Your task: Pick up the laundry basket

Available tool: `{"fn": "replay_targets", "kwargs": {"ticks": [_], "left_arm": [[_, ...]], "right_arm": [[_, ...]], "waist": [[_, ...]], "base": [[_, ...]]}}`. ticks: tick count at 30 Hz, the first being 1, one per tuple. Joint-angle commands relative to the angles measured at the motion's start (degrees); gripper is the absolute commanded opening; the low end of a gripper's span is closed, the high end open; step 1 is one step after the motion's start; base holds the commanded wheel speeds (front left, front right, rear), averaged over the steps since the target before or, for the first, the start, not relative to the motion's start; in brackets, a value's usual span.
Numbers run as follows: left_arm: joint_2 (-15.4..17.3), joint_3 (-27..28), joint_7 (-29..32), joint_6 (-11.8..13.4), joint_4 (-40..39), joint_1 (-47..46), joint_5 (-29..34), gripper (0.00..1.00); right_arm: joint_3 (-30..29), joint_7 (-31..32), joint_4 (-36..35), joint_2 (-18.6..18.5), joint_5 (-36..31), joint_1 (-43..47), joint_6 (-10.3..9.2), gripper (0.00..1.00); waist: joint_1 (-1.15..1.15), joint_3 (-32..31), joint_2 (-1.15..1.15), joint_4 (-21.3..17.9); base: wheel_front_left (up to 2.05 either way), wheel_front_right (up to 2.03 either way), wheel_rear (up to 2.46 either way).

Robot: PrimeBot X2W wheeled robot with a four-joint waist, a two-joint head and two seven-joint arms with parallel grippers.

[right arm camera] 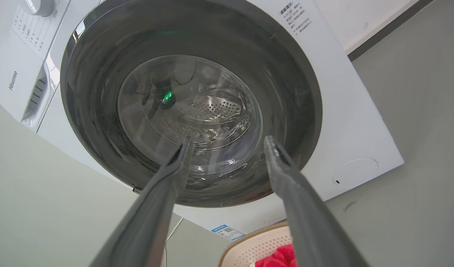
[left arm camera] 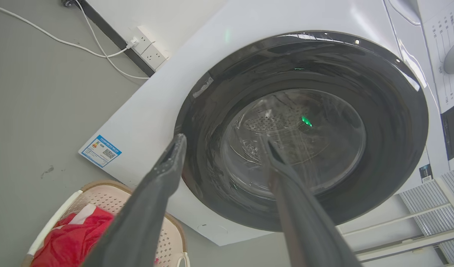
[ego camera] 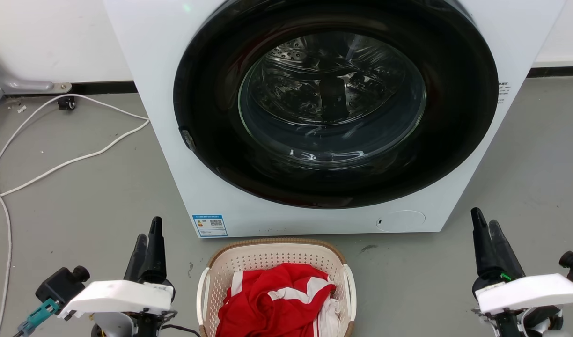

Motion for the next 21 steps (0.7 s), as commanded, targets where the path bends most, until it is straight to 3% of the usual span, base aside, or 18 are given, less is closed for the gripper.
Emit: {"fn": "replay_targets", "kwargs": {"ticks": [1,21], "left_arm": [[0.2,-0.2,-0.7,0.1,-1.2,-0.2,2.8,1.0],[0.3,-1.3,-4.3,0.2,-3.2,1.2,18.6,1.0]], "right_arm": [[0.3,-0.7,-1.5,-0.2,-3.0,-0.3,0.0,1.0],[1.4,-4.4,-3.9,-0.2,-19.9,1.8,0.01,1.0]], "waist": [[0.0,0.0,0.0,0.0],[0.0,0.1,0.0,0.3]], "base": [[0.0,0.0,0.0],[0.0,0.0,0.0]]}}
